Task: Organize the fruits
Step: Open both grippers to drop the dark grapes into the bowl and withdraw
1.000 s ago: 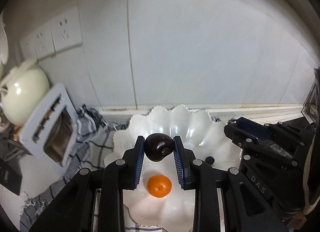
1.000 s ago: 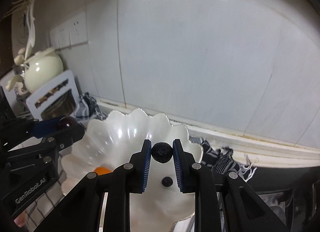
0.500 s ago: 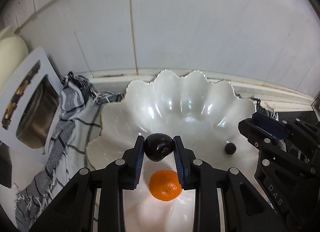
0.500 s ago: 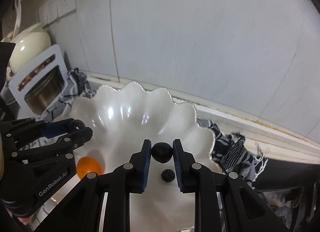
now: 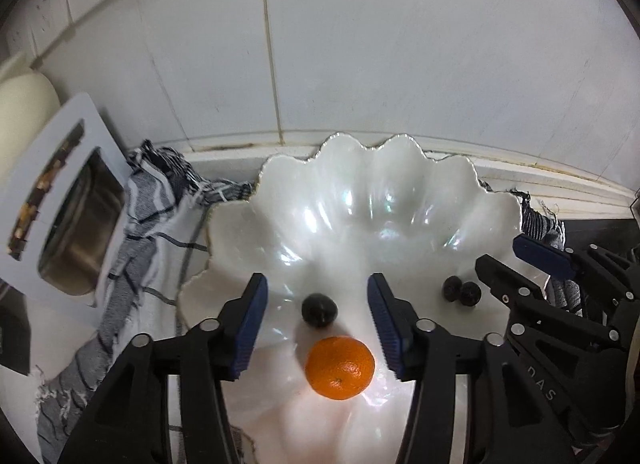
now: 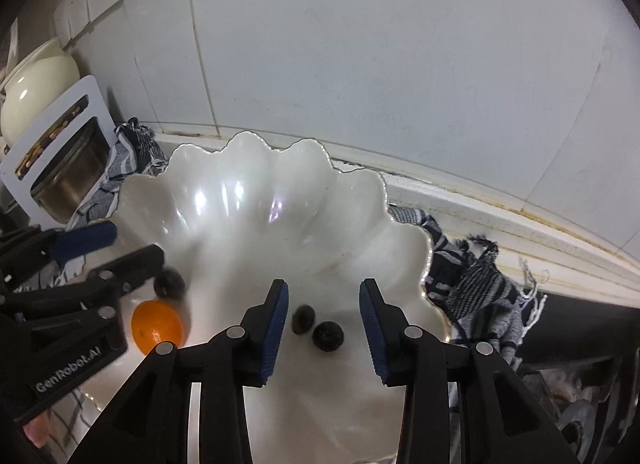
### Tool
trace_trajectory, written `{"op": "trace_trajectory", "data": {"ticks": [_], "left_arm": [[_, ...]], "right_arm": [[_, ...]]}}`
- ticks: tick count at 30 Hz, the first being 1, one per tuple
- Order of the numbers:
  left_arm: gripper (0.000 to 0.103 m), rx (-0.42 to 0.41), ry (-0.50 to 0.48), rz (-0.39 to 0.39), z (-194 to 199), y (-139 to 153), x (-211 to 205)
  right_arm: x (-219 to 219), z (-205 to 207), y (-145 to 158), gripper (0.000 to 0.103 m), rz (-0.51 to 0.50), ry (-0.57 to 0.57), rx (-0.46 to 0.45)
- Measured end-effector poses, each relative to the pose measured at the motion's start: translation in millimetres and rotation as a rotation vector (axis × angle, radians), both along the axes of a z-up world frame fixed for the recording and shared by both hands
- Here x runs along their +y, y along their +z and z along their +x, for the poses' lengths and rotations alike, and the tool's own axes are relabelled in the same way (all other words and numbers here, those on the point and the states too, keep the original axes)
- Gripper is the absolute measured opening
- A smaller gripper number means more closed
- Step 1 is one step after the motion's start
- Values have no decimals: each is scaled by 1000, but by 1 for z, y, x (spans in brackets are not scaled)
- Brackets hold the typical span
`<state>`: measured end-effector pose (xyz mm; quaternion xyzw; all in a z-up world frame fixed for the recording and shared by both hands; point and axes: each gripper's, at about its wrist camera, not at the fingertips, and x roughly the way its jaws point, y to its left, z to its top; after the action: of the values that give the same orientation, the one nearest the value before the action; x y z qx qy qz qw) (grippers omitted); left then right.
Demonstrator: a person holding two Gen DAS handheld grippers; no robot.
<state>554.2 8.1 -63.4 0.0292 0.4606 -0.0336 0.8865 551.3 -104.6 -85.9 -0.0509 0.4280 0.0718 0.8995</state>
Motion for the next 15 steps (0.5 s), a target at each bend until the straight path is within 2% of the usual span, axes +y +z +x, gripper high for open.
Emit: {"op": "trace_trajectory", "data": {"ticks": [4, 9, 12, 15], "left_arm": [[63, -24, 15, 1, -11, 12, 2], [72, -102, 40, 19, -39, 33, 4], [74, -141, 45, 12, -58, 46, 6], [76, -189, 47, 18, -76, 59, 6]], "right_arm": [[-5, -12, 9, 39, 14, -3, -25], [-10, -34, 27, 39, 31, 1, -78], [-11, -50, 38, 39, 42, 12, -114], [-11, -68, 50, 44, 41, 17, -159]]}}
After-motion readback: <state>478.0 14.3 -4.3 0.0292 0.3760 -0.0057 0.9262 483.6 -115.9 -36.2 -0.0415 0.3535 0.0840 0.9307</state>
